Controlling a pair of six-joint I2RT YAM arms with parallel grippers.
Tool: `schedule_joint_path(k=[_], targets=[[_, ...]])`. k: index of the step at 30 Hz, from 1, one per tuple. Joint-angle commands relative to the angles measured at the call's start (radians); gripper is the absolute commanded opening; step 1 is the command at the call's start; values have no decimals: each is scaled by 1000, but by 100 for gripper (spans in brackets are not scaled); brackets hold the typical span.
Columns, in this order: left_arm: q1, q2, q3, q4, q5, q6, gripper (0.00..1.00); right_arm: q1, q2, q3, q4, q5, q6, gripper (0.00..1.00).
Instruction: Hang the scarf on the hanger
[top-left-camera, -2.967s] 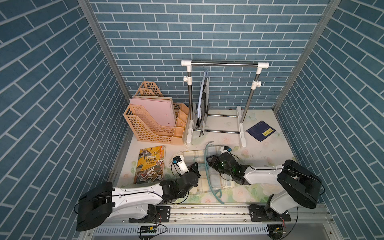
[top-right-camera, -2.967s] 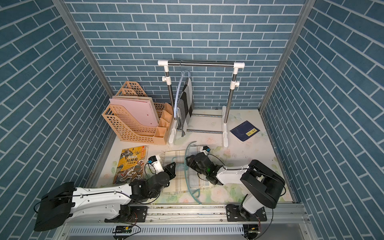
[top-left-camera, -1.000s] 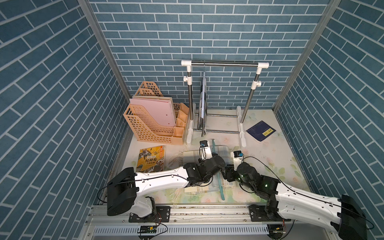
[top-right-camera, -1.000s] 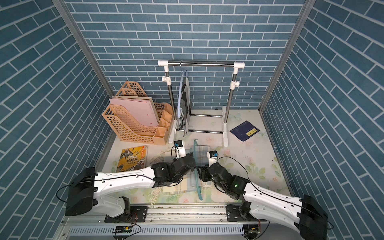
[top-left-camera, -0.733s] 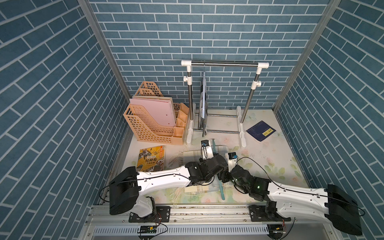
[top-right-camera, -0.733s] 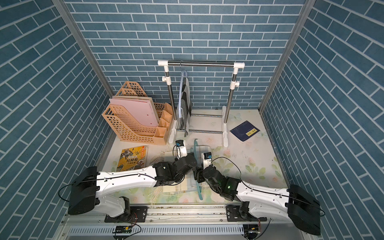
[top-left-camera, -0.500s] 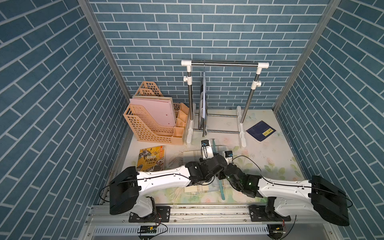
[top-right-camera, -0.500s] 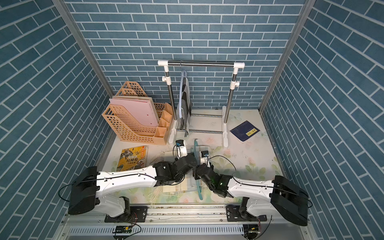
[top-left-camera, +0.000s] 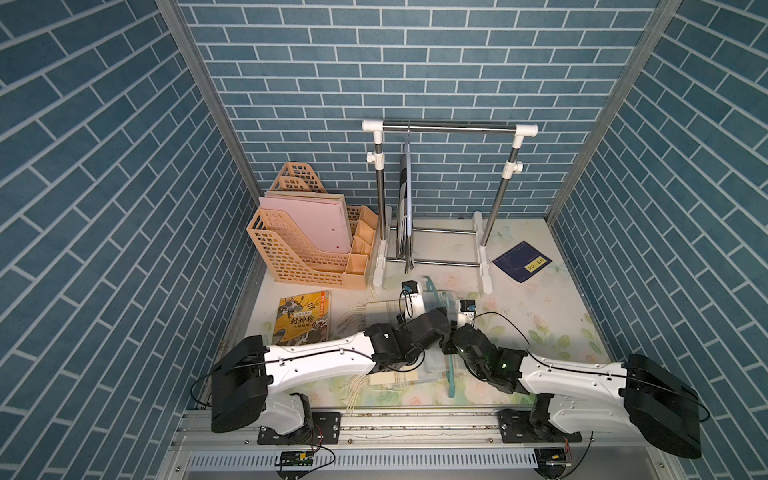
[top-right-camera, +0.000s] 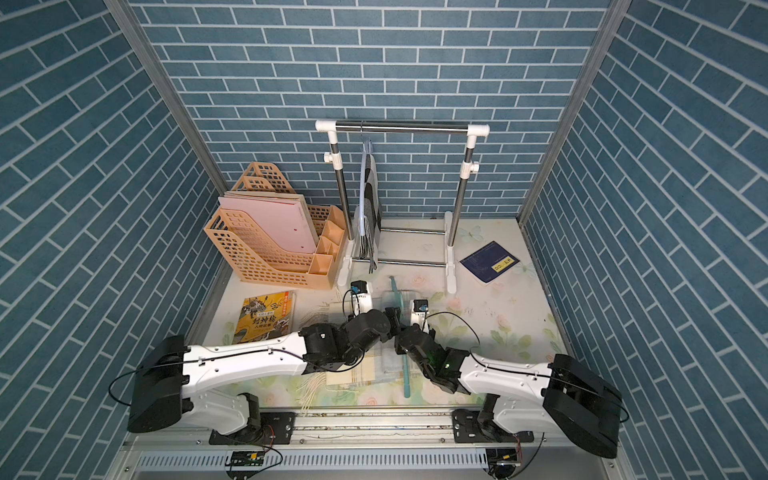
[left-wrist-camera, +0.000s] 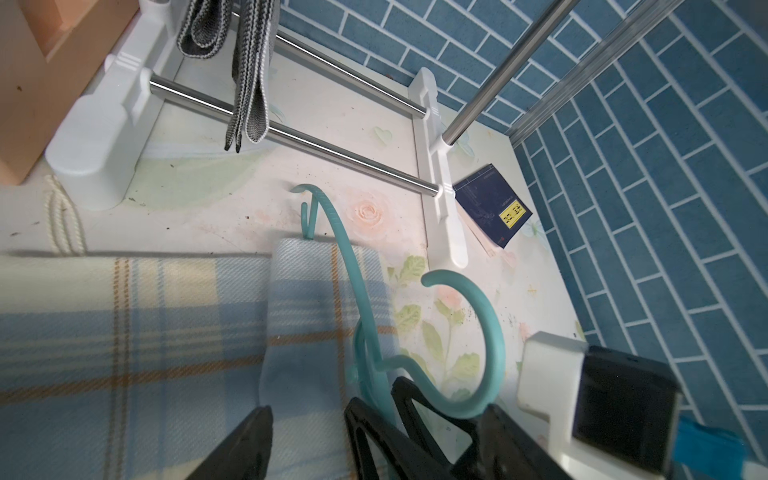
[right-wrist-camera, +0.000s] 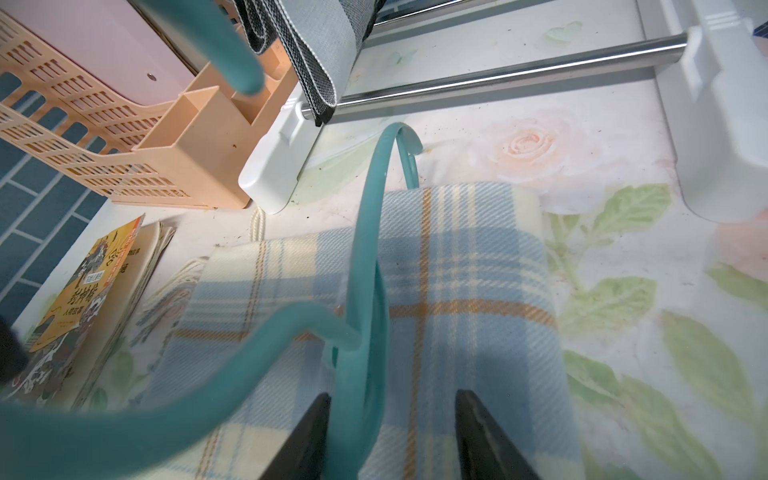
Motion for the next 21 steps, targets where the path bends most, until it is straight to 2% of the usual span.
schedule_joint_path(k=[1,3,7,11,15,21], targets=[[7,-69,-43,-16,18,20,91,-8,-23,-15,6,-24,-3,50],[20,-117,-82,-7,36,21,98,-11,-24,-14,7,-38,-8,51],[79,-207,-201,77,128,28,100,-12,-34,-10,2,-45,-16,51],[179,-242,-369,260,297,27,100,-16,-59,-15,0,-51,-15,49],[263,-123,-462,469,482,-7,97,-24,-74,-28,1,-75,2,43],[271,109,-386,612,594,-2,92,-26,-97,-39,-17,-76,14,42]])
